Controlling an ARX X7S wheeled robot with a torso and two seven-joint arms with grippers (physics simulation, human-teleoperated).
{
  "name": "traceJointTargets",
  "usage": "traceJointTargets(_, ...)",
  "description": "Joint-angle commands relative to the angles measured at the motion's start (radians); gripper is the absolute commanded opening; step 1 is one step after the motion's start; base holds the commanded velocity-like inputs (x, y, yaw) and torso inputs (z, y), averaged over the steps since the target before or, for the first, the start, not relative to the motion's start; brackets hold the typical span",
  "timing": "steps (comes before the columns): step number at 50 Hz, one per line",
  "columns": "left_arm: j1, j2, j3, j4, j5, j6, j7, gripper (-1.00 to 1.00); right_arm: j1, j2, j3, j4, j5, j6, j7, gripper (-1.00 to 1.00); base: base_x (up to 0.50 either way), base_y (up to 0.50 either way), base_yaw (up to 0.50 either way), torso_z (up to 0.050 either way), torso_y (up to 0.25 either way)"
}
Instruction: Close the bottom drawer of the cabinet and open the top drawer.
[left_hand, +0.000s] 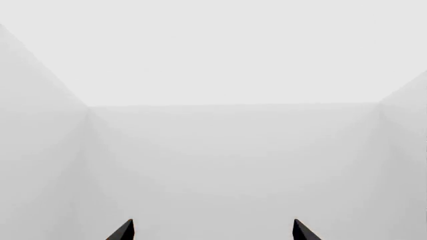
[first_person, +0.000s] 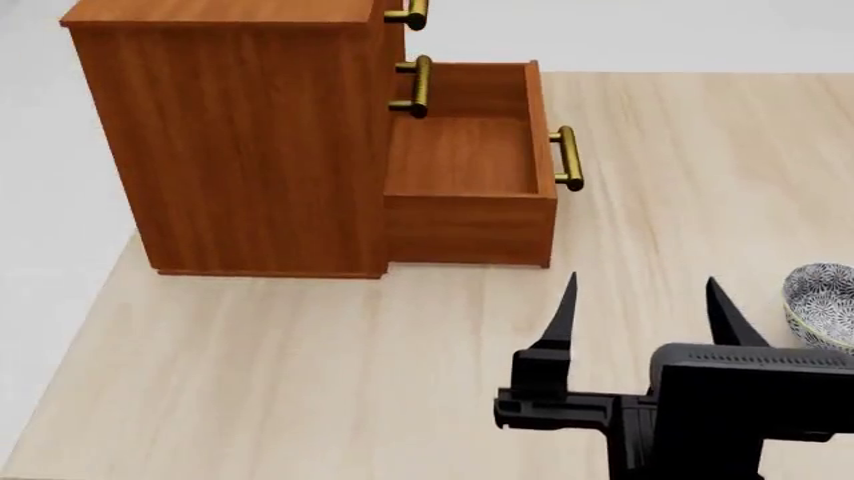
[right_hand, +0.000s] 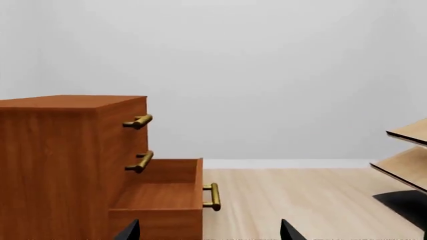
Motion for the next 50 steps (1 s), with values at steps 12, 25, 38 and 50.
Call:
traceJointTargets(12,-0.006,-0.007,0.011,0.004,-0.015,0.006,-0.017,1.0,-0.011,0.006,0.005,0.005,0.026,-0.007,0.002,1.0,0.0,0.0,0.0,0.0,0.0)
traceJointTargets(25,-0.007,-0.014,0.006,0.01,-0.032,0.001,-0.027,1.0,-0.011,0.012,-0.001,0.006,0.03,-0.009,0.008,1.0,0.3,0.0,0.0,0.0,0.0)
traceJointTargets(38,-0.002,-0.015,0.0,0.003,-0.046,0.011,-0.033,1.0,-0.008,0.017,-0.003,0.004,0.037,-0.008,0.014,1.0,0.32,0.0,0.0,0.0,0.0)
traceJointTargets(50,-0.005,-0.02,0.001,-0.001,-0.055,0.017,-0.04,1.0,-0.007,0.021,-0.006,0.005,0.041,-0.011,0.02,1.0,0.32,0.0,0.0,0.0,0.0)
